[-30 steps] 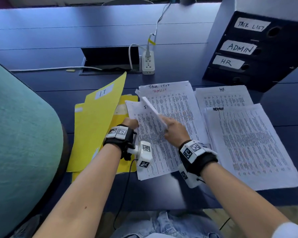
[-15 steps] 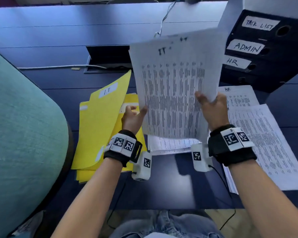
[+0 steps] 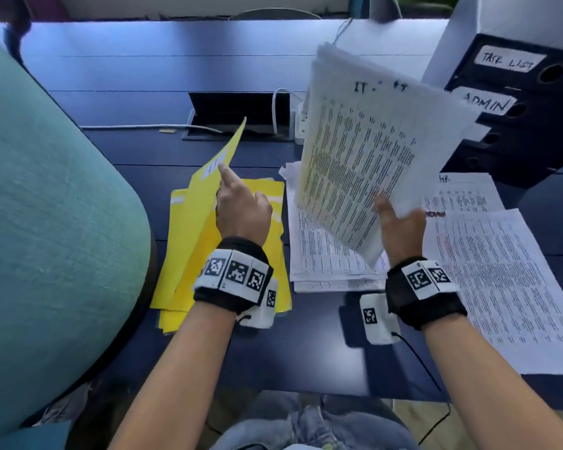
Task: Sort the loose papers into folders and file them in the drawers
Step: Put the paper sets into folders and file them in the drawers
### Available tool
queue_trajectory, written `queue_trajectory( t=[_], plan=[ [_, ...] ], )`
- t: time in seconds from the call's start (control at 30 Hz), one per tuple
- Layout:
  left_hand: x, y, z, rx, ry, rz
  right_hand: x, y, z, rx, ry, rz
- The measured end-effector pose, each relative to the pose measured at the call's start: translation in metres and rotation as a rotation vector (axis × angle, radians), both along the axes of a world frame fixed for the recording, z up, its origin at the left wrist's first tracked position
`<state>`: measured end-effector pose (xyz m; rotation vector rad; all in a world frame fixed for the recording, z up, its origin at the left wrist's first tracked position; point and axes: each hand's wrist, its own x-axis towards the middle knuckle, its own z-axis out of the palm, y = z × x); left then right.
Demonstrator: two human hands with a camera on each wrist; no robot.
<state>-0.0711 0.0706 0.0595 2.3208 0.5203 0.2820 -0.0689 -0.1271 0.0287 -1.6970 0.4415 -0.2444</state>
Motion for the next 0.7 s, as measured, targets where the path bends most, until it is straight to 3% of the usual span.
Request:
queue_trajectory(
  t=[0.2,0.43,0.7],
  plan=[
    [-0.003,0.021,0.021,0.130,0.010,0.035,0.015,0.024,0.018,0.030,-0.012,0.108],
    [-0.025,0.058,0.045,0.440,0.155,0.188,0.002,0.086,-0.031,0.077,0.286,0.350],
    [-0.053,0.093,0.052,0.589,0.187,0.261,0.000,0.126,-0.067,0.059,0.444,0.399]
  ],
)
